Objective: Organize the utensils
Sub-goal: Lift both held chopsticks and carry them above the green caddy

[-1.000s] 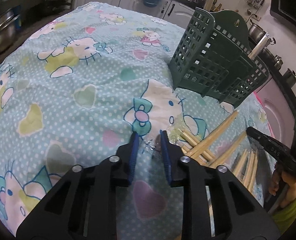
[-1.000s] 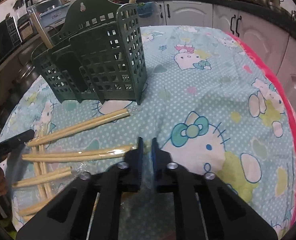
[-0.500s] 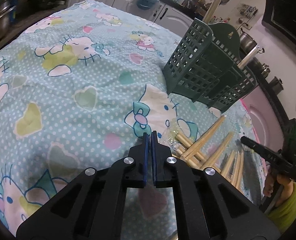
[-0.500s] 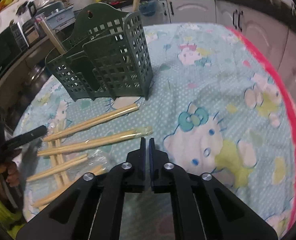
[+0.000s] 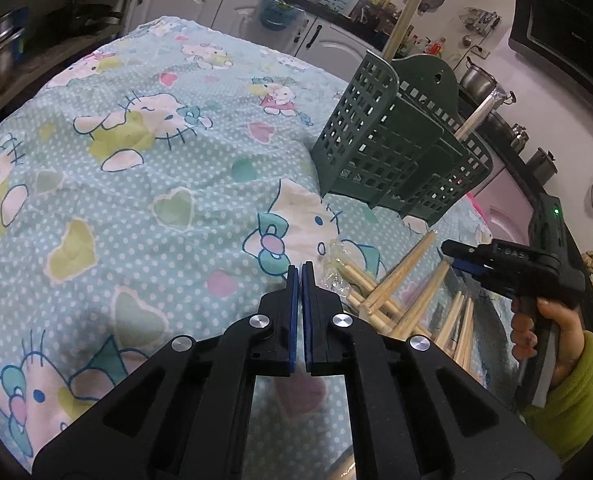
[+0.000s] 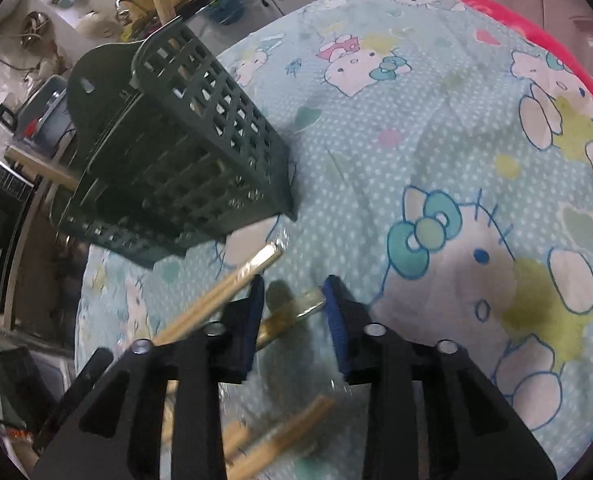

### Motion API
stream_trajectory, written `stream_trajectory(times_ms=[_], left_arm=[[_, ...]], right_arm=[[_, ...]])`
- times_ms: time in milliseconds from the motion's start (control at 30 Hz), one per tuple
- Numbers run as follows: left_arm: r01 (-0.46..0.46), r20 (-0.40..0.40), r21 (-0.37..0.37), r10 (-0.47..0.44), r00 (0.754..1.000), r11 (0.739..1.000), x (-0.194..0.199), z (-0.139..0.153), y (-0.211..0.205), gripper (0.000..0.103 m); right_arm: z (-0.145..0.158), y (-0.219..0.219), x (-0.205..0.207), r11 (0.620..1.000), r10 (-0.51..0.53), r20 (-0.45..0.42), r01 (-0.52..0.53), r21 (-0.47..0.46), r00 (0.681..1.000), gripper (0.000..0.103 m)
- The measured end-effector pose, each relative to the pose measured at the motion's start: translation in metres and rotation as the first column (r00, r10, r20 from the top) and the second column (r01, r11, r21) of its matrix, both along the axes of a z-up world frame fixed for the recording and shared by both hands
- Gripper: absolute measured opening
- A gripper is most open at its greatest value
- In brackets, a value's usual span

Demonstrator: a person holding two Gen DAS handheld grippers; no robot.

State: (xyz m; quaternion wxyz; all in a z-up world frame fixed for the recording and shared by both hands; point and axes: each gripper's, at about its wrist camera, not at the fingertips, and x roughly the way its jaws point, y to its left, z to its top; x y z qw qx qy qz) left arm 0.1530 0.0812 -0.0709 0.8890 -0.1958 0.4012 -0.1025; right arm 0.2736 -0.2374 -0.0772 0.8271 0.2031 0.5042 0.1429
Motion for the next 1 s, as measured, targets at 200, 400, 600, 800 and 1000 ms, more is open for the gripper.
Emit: stream_trajectory(times_ms=[200, 400, 600, 800, 1000], left_arm=[[-0.005, 0.017, -0.015, 0.005, 1.000, 1.000, -0.003, 0.008, 0.006, 0.000], [-0.017, 0.065, -0.032, 0.019, 0.998, 0.999, -0.007, 0.028, 0.015, 0.000], [-0.055, 0.118, -0.027, 0.058, 0.991, 0.998, -0.012, 0.050, 0.027, 0.000], [-0.058, 0.174, -0.030, 0.062, 0.983, 0.998, -0.018, 0.073, 0.030, 0.000], [-0.022, 0.238, -0.027, 0.028, 0.971, 0.999, -0.020, 0.102, 0.020, 0.000]], right_arm=[[0.015, 0.007, 0.001, 0.999, 0.027, 0.059, -0.029, 0.035, 0.998, 0.003], [0.049, 0.009, -0.012, 0.997, 0.060, 0.162, -0.068, 0.048, 0.985, 0.002], [0.094, 0.017, -0.022, 0.994, 0.102, 0.296, -0.107, 0.002, 0.950, 0.002], [0.136, 0.029, -0.028, 0.986, 0.169, 0.398, -0.155, -0.068, 0.902, 0.001], [0.166, 0.040, -0.039, 0.973, 0.230, 0.473, -0.192, -0.130, 0.851, 0.001]])
